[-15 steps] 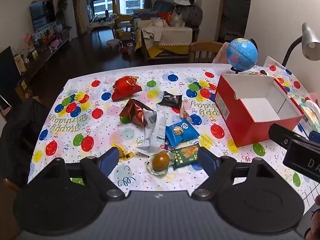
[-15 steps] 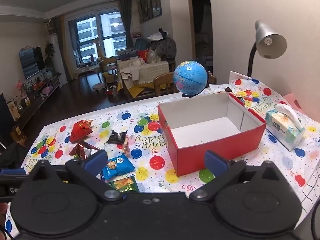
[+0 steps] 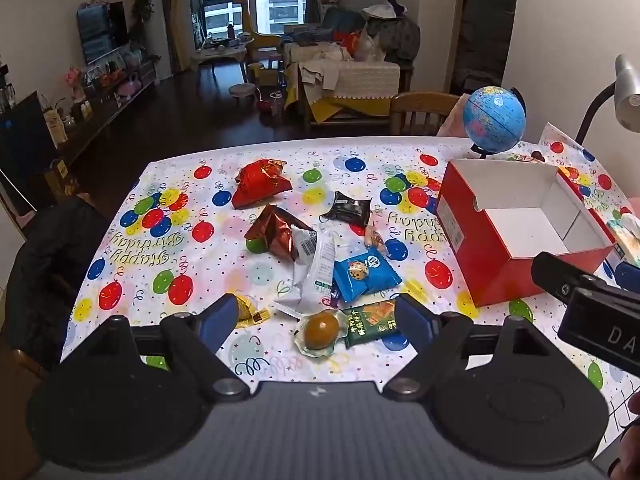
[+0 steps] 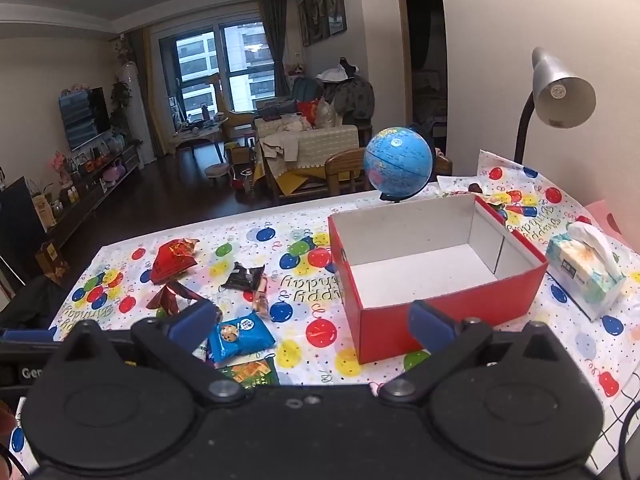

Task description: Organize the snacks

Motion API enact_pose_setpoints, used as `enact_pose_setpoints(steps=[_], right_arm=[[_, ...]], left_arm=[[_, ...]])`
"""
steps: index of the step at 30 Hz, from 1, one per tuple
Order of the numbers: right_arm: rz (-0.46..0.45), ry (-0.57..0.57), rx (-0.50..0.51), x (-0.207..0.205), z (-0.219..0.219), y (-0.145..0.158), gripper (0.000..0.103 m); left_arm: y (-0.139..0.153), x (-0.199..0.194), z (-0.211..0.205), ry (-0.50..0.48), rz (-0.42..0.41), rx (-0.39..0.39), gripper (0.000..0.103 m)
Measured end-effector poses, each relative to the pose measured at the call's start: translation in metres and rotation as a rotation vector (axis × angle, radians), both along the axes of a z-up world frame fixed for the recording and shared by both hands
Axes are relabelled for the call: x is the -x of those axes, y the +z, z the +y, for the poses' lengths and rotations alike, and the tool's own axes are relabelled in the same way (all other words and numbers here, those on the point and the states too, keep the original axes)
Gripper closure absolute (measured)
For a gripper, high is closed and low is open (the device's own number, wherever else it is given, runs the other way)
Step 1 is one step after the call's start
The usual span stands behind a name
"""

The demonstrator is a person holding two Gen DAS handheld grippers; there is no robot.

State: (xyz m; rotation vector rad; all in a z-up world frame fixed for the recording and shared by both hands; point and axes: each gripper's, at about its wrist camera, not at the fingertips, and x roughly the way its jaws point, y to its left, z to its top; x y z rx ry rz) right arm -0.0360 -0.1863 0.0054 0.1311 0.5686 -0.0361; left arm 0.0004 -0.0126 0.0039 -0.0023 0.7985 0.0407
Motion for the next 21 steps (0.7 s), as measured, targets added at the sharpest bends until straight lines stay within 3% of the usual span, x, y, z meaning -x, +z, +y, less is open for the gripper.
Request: enact_pose_setpoints(steps=[21], right_arm=[[0.005,0.002,-0.002,-0.002,-0.0069,-0.001,0.0]], left_arm=[[0.0008,0.0011,0.0012,-0.002,-0.003,0.001,0.018]])
